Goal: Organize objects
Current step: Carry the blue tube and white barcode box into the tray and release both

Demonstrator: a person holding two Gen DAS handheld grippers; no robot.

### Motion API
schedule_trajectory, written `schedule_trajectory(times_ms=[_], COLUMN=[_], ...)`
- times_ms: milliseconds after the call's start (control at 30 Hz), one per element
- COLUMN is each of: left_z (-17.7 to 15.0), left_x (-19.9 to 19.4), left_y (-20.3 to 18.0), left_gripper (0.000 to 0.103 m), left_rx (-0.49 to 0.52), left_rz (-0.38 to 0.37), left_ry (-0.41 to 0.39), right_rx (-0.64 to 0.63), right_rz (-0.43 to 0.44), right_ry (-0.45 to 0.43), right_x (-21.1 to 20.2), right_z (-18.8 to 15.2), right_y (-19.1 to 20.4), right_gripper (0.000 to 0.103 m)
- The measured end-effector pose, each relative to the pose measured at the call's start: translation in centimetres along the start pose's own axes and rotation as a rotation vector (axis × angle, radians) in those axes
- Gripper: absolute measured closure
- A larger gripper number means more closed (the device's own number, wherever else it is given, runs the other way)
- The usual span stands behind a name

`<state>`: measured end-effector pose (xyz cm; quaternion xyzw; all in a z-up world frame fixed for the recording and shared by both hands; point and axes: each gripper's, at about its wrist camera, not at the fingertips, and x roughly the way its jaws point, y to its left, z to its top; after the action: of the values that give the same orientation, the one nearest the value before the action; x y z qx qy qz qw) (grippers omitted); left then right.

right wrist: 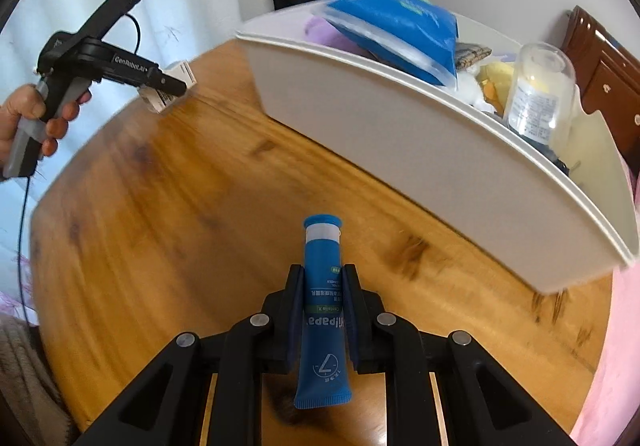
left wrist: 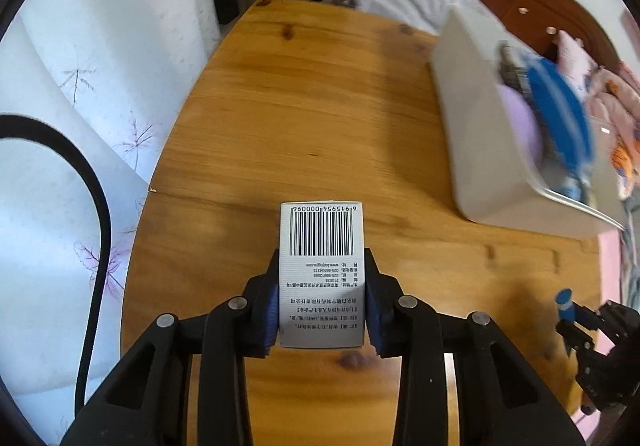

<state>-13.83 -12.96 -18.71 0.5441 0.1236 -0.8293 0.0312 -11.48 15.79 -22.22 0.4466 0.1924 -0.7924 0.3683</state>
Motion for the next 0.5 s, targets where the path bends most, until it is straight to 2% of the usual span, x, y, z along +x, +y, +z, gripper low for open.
schedule_trajectory(times_ms=[200,333,500], left_z=[0.5,1.8,4.7], left_x=[-5.7,-9.4,-12.8], left_y=[-4.6,-8.6,-14.5], left_gripper=[0.066,0.066,0.066], left_rx=[0.113,0.219,0.365], left_rz=[-0.073,-0.113,-0.141], left_ry=[-0.066,-0.124,-0.205], right_rx=[0.044,0.084,0.191], right_rz=[0.017,-0.015,-0.064], right_ry=[-0.091,-0.172,-0.258], right_x=[-3.8,-7.6,-12.5], right_z=[-0.2,1.0,2.8], right_y=[1.3,1.6,-0.6], right_gripper=[0.084,0.084,0.084])
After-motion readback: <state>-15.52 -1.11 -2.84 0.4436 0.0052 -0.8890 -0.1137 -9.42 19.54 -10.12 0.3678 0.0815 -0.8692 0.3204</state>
